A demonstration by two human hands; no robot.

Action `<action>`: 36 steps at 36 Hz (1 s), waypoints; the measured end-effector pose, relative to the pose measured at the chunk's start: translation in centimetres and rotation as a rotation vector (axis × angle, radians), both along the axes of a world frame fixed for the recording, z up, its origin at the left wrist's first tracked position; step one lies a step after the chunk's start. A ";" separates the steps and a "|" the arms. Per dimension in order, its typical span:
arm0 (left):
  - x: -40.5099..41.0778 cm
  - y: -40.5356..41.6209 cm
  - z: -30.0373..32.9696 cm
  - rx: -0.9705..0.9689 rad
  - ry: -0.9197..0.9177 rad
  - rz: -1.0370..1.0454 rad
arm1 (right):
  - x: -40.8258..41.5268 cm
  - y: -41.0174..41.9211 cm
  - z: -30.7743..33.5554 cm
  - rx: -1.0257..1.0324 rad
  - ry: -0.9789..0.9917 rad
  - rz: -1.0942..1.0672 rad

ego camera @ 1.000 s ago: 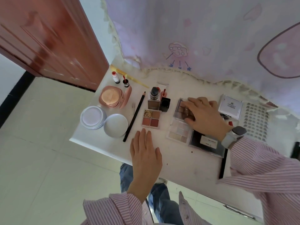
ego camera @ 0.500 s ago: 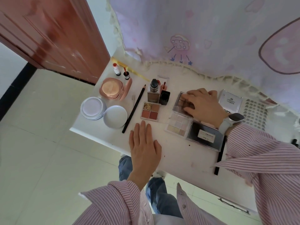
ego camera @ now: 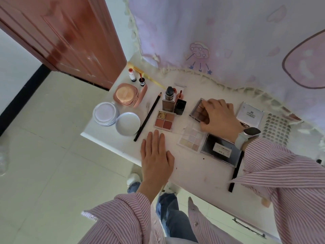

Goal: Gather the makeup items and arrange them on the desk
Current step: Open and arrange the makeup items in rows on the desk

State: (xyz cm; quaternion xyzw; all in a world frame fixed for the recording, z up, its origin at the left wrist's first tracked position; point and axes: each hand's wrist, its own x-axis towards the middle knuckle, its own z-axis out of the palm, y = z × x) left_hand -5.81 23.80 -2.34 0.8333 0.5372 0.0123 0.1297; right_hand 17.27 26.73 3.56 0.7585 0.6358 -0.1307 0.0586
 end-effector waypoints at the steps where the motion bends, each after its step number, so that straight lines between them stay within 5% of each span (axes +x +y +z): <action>1: 0.0 0.0 0.1 -0.010 -0.010 0.002 | 0.1 -0.2 0.0 0.039 0.049 -0.031; 5: 0.0 0.2 0.3 -0.067 -0.137 0.070 | -0.2 -1.1 1.7 0.210 0.354 -0.236; 10: 0.4 1.3 3.8 -0.343 -0.623 0.405 | -3.2 -4.2 5.9 0.237 0.791 -0.291; 14: 0.8 1.9 10.7 -0.841 -1.015 0.626 | -6.4 -6.4 8.2 0.134 0.910 -0.171; 18: -0.5 1.2 14.7 -1.222 -1.242 0.548 | -10.0 -7.7 10.3 0.159 0.847 0.022; 27: -6.3 -2.7 20.4 -1.184 -1.598 0.550 | -15.7 -9.1 16.1 0.400 0.708 0.277; 36: -9.7 -9.0 25.2 -0.984 -1.695 0.605 | -18.8 -14.0 22.4 0.390 0.471 0.489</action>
